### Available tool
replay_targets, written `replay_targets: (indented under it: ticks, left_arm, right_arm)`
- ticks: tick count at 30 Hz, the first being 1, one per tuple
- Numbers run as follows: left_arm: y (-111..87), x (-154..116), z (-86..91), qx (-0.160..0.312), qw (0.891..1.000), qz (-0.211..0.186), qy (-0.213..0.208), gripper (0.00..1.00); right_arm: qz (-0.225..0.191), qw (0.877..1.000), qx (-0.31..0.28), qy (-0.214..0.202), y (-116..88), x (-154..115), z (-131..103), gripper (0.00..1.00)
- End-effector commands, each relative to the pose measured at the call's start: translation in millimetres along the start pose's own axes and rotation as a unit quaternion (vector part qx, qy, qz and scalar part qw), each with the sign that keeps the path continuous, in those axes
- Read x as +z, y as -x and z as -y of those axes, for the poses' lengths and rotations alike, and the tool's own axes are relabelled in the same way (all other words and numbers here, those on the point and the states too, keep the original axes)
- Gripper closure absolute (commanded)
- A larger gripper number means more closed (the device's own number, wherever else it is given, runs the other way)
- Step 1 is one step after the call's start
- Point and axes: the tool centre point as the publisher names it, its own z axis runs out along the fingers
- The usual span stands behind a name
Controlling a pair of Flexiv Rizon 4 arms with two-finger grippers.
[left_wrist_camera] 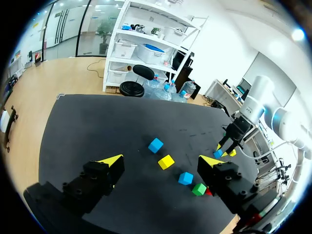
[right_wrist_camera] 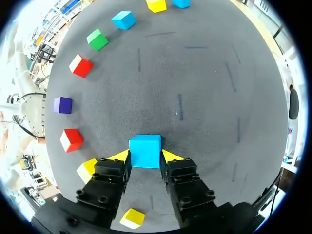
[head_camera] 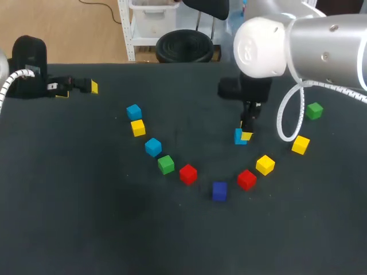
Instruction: Place the blue cubes, place green cubes on the blue cubes, place the yellow cubes on the green cubes, then place the red cubes on the yellow cubes, and place purple cube on the red cubes.
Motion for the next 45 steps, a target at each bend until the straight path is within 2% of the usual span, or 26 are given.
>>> replay_targets:
  ticks: [1, 2, 4, 5, 6, 7, 8, 9, 11, 12, 16, 17, 18, 19, 22, 26, 28, 33, 34, 37, 38, 40, 41, 42, 44, 45]
  left_arm:
    - [-1.4, 0.5, -2.0, 0.001, 1.000, 0.003, -0.005, 0.00]
    - [-1.4, 0.5, -2.0, 0.001, 1.000, 0.003, -0.005, 0.00]
    - [-1.4, 0.5, -2.0, 0.001, 1.000, 0.003, -0.005, 0.00]
    - [-1.4, 0.5, -2.0, 0.001, 1.000, 0.003, -0.005, 0.00]
    - [-1.4, 0.5, -2.0, 0.001, 1.000, 0.003, -0.005, 0.00]
    - [-1.4, 0.5, -2.0, 0.001, 1.000, 0.003, -0.005, 0.00]
    - [-1.4, 0.5, -2.0, 0.001, 1.000, 0.003, -0.005, 0.00]
    - [-1.4, 0.5, -2.0, 0.001, 1.000, 0.003, -0.005, 0.00]
    - [-1.4, 0.5, -2.0, 0.001, 1.000, 0.003, -0.005, 0.00]
    - [-1.4, 0.5, -2.0, 0.001, 1.000, 0.003, -0.005, 0.00]
    - [-1.4, 0.5, -2.0, 0.001, 1.000, 0.003, -0.005, 0.00]
    - [-1.4, 0.5, -2.0, 0.001, 1.000, 0.003, -0.005, 0.00]
    - [-1.4, 0.5, -2.0, 0.001, 1.000, 0.003, -0.005, 0.00]
    - [-1.4, 0.5, -2.0, 0.001, 1.000, 0.003, -0.005, 0.00]
    - [-1.4, 0.5, -2.0, 0.001, 1.000, 0.003, -0.005, 0.00]
    - [-1.4, 0.5, -2.0, 0.001, 1.000, 0.003, -0.005, 0.00]
    - [-1.4, 0.5, -2.0, 0.001, 1.000, 0.003, -0.005, 0.00]
    - [-1.4, 0.5, -2.0, 0.001, 1.000, 0.003, -0.005, 0.00]
    - [-1.4, 0.5, -2.0, 0.001, 1.000, 0.003, -0.005, 0.00]
    - [-1.4, 0.5, -2.0, 0.001, 1.000, 0.003, -0.005, 0.00]
    - [-1.4, 0.5, -2.0, 0.001, 1.000, 0.003, -0.005, 0.00]
    - [-1.4, 0.5, -2.0, 0.001, 1.000, 0.003, -0.005, 0.00]
    - [-1.4, 0.5, -2.0, 0.001, 1.000, 0.003, -0.005, 0.00]
    - [-1.4, 0.5, -2.0, 0.001, 1.000, 0.003, -0.005, 0.00]
    - [-1.4, 0.5, -2.0, 0.001, 1.000, 0.003, -0.005, 0.00]
    - [-1.4, 0.5, -2.0, 0.001, 1.000, 0.003, -0.005, 0.00]
  right_arm:
    - [0.002, 1.000, 0.001, 0.003, -0.2, 0.1, 0.1, 0.94]
    - [0.002, 1.000, 0.001, 0.003, -0.3, 0.1, 0.0, 0.90]
    - [0.003, 1.000, 0.001, 0.004, -0.4, 0.0, -0.3, 0.93]
    - [0.003, 1.000, 0.000, 0.004, -0.4, -0.1, -0.5, 0.91]
    - [0.002, 1.000, -0.001, 0.005, -0.4, -0.2, -1.0, 0.79]
    - [0.003, 1.000, -0.002, 0.006, -0.3, -0.3, -1.4, 0.60]
    - [0.003, 1.000, -0.003, 0.006, -0.3, -0.2, -1.5, 0.50]
    - [0.003, 1.000, -0.003, 0.007, -0.3, -0.2, -1.6, 0.26]
    - [0.002, 1.000, -0.005, 0.006, -0.2, 0.0, -1.6, 0.05]
    - [0.002, 1.000, -0.005, 0.006, -0.1, 0.0, -1.5, 0.00]
    - [0.001, 1.000, -0.008, 0.006, 0.1, 0.2, -1.5, 0.00]
    - [0.001, 1.000, -0.009, 0.006, 0.2, 0.1, -1.6, 0.03]
    - [0.001, 1.000, -0.009, 0.006, 0.2, 0.1, -1.7, 0.16]
    - [0.000, 1.000, -0.009, 0.007, 0.2, 0.1, -1.8, 0.51]
    - [0.000, 1.000, -0.007, 0.007, 0.1, 0.2, -2.0, 0.63]
    - [0.000, 1.000, -0.006, 0.008, -0.1, 0.2, -2.3, 0.62]
    - [0.000, 1.000, -0.005, 0.008, -0.4, 0.3, -2.4, 0.70]
    - [0.001, 1.000, -0.004, 0.010, -0.6, 0.7, -2.5, 0.73]
    - [0.001, 1.000, -0.004, 0.010, -0.7, 0.8, -2.6, 0.77]
    - [0.000, 1.000, -0.004, 0.010, -1.0, 1.1, -3.0, 0.68]
    - [0.000, 1.000, -0.005, 0.011, -1.1, 1.3, -3.3, 0.59]
    - [-0.001, 1.000, -0.006, 0.012, -1.2, 1.5, -3.6, 0.47]
    - [-0.001, 1.000, -0.006, 0.012, -1.3, 1.6, -3.7, 0.23]
    - [-0.001, 1.000, -0.006, 0.012, -1.3, 1.6, -3.7, 0.11]
    - [-0.001, 1.000, -0.006, 0.011, -1.2, 1.7, -3.9, 0.00]
    - [-0.001, 1.000, -0.006, 0.011, -1.2, 1.8, -4.0, 0.00]
